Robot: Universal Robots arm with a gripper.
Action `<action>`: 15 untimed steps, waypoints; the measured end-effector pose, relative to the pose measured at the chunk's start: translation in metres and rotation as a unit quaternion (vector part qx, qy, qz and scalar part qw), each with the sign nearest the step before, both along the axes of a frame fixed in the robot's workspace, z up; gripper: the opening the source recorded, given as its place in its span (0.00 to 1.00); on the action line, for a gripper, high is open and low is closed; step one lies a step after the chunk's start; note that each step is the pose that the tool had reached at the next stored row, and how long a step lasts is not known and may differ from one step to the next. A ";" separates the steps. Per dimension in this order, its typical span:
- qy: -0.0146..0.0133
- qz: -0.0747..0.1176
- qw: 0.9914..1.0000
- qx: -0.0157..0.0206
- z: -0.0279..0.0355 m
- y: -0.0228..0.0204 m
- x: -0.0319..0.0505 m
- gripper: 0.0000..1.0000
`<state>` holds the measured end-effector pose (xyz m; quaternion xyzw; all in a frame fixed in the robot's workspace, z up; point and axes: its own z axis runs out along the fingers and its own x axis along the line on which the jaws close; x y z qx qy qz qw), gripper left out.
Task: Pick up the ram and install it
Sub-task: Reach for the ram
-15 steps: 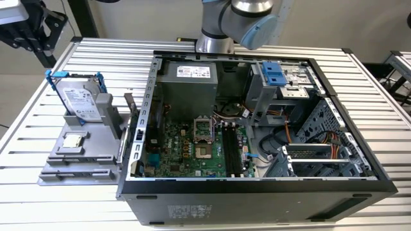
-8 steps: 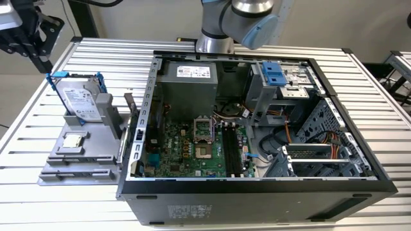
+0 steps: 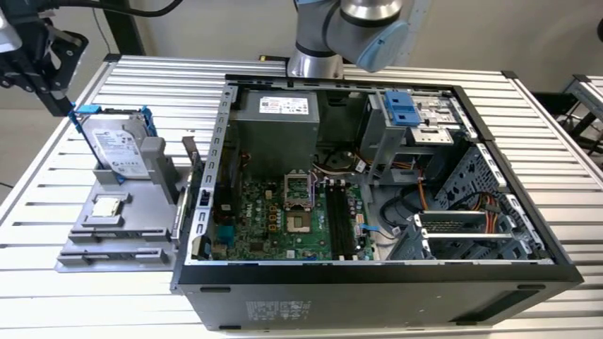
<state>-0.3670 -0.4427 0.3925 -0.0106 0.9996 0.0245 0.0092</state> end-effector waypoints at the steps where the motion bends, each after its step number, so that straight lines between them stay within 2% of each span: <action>1: 0.000 0.000 1.000 0.000 -0.0001 -0.0020 0.0000 0.00; 11: 0.000 0.000 1.000 0.000 -0.0003 -0.0236 0.0000 0.00; 12: 0.000 0.000 1.000 0.000 -0.0003 -0.0282 0.0000 0.00; 15: 0.000 0.000 1.000 0.000 -0.0004 -0.0352 0.0000 0.00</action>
